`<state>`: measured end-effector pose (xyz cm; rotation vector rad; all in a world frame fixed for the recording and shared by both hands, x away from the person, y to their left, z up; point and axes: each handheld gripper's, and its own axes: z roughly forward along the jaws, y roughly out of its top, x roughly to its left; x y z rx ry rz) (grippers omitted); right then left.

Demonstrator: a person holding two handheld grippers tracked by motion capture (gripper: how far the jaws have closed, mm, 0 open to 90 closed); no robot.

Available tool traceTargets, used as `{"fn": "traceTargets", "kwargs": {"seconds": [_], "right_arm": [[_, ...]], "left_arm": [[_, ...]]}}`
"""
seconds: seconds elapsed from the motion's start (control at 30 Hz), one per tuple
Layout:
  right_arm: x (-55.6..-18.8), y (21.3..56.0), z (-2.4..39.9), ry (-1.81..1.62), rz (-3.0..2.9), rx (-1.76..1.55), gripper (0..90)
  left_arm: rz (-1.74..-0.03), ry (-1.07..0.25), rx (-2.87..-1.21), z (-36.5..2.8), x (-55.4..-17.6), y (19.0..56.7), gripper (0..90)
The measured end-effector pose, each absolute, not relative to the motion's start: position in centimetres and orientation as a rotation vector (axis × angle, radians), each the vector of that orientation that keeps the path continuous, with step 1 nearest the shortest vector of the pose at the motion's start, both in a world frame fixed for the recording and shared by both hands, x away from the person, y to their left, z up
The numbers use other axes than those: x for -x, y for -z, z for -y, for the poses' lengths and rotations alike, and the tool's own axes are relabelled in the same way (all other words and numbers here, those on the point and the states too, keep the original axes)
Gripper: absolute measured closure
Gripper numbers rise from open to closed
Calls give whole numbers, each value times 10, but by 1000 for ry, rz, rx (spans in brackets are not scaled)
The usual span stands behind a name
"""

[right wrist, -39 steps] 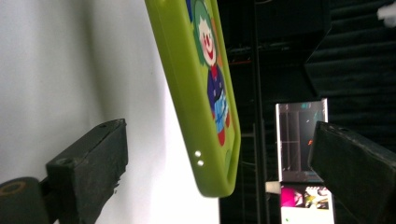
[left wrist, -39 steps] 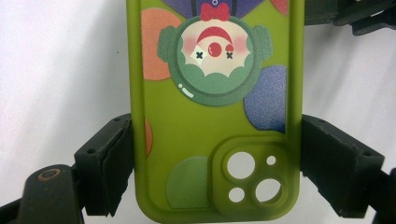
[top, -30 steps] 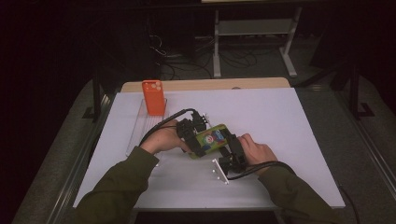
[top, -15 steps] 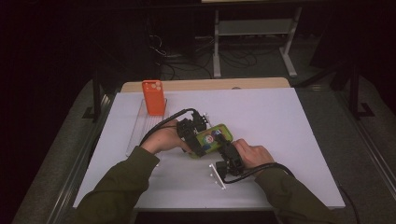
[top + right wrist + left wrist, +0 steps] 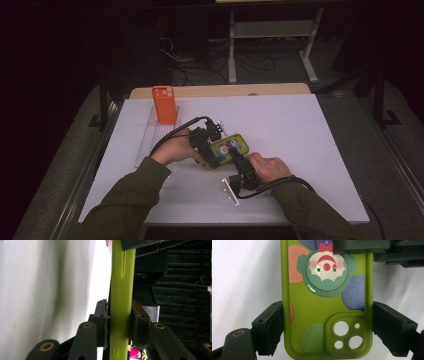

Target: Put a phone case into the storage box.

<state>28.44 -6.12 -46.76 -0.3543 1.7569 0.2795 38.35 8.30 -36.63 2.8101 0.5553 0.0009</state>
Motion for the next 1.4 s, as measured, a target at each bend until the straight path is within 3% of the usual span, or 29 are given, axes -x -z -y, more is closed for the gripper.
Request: {"fn": "traceTargets", "kwargs": {"seconds": [0.43, 0.77, 1.03, 1.4], "right_arm": [[-283, 467, 60, -294, -1653, 351, 760], [-283, 464, 61, -311, -1704, 329, 762], [-287, 456, 66, -380, -1741, 224, 761], [-294, 449, 76, -494, -1835, 49, 760]], "left_arm": [[-548, 3, -2768, -87, -384, 364, 149], [-587, -26, -2625, -96, -383, 352, 27], [-526, -120, -2527, -112, -379, 339, 13], [-589, -178, -2364, -135, -376, 336, 0]]}}
